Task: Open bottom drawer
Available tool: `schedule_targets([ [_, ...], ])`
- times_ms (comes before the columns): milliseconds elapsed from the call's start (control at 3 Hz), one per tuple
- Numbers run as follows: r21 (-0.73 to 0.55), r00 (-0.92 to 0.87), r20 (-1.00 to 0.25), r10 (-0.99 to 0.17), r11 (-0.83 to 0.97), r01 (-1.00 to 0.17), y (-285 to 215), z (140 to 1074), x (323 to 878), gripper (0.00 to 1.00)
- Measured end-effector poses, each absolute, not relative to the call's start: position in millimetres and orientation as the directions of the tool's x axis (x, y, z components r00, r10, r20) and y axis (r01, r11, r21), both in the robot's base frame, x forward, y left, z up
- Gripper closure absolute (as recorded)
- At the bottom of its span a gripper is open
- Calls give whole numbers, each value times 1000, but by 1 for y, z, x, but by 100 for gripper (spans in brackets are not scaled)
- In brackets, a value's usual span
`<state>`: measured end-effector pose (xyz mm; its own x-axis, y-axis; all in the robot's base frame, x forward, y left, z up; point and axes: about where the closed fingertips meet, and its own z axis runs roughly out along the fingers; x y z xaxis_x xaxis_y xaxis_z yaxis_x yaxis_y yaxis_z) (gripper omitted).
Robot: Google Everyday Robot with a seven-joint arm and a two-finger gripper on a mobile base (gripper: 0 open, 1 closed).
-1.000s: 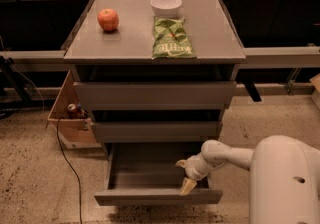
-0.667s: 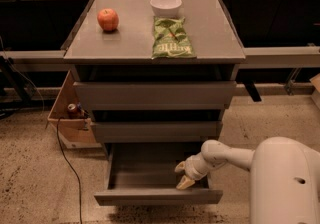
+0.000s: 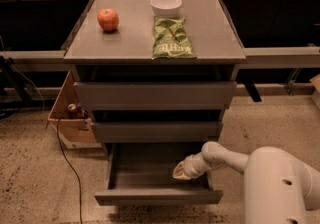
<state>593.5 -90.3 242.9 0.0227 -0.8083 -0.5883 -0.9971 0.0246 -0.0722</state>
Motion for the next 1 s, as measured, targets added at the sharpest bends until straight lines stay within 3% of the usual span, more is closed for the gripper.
schedule_targets([
  [1000,48,-116,-583,-804,108,-993,-84,147,602,100],
])
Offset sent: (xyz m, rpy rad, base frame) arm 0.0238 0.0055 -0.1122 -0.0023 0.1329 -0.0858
